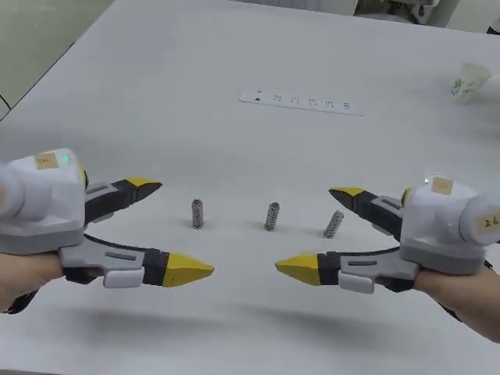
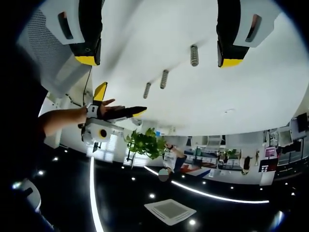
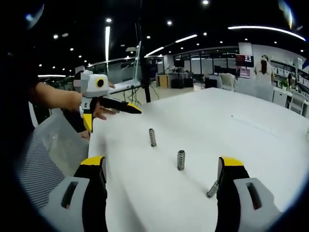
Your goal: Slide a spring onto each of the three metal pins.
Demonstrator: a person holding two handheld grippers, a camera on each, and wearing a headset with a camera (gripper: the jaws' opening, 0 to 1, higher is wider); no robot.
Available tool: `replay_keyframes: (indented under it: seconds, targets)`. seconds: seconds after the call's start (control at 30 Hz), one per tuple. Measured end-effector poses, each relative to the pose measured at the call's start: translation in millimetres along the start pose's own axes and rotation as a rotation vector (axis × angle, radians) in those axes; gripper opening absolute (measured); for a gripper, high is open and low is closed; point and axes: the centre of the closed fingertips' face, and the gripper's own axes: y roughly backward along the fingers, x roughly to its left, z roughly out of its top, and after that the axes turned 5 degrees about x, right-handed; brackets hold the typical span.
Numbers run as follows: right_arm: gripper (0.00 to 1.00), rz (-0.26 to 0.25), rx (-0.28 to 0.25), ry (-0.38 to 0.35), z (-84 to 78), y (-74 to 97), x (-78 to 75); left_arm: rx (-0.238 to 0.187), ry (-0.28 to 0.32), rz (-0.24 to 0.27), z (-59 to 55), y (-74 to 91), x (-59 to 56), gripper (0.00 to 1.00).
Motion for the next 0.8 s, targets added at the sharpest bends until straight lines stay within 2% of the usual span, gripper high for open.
replay_keyframes:
  seconds: [0.1,0.37,0.57,0.7,0.8]
  targets:
    - [0.99,-0.029,0.004,-0.019,-8.5,8.9,-5.8,-0.003,0.002,0.002,0.1,0.9,-0.1,0.98]
    - [0.99,-0.063,0.003,-0.056,-18.7,24.4,-12.6,-0.003,0.007,0.005,-0.7,1.6,-0.9,0.98]
    - [0.99,-0.081,-0.005,-0.076,-23.2,32.3,-12.6,0.002,0.010,0.010,-2.1,2.7,-1.1,0.98]
    - [0.99,-0.092,0.008,-0.095,-32.8,35.5,-14.4,0.006,0.017,0.016,-5.2,3.7,-1.0,0.98]
    - [0.99,-0.095,0.015,-0.093,-34.2,36.6,-14.7,0.013,0.015,0.017,-6.5,3.5,-1.4,0.98]
